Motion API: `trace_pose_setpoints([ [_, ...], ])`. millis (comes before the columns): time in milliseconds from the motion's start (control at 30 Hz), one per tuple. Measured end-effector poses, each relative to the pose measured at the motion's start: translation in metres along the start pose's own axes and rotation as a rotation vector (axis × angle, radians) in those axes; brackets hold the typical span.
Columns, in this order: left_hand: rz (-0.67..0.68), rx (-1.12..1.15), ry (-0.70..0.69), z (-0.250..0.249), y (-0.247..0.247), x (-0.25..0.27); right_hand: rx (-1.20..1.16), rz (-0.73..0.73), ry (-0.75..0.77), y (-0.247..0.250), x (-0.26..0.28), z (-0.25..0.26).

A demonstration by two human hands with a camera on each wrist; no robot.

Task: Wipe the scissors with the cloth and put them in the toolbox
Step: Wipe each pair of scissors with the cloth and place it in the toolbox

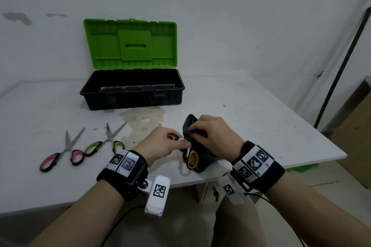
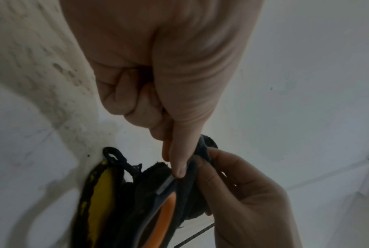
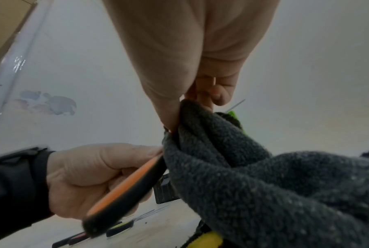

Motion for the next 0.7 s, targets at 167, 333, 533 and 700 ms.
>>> trace_pose_setpoints([
  [167, 0.045, -0.12, -0.034, 0.003, -0.006, 0.002, 0.042, -0.108, -0.195, 0.008, -0.013, -0.019],
  [333, -0.022, -0.09, -0.027, 0.004, 0.005, 0.001, 0.042, -0.347, -0.395, 0.022, -0.007, -0.043],
  [533, -0.063, -0.03, -0.032, 0.001, 0.012, -0.004, -0.034, -0.23, -0.11, 0.008, 0.012, -0.002],
  [700, -0.001, -0.109, -0.099, -0.003, 0.0, -0.001, -0.06, -0.132, -0.084, -0.01, 0.008, 0.007],
])
Point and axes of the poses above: each hand's wrist, its own x-axis away from the middle knuckle, its own y-axis out of the back of the hand, z = x × y, the point moved 5 cm from there along -x, towards the middle knuckle, and after that the axes turned 5 degrees about -z, right-handed, at the moved point
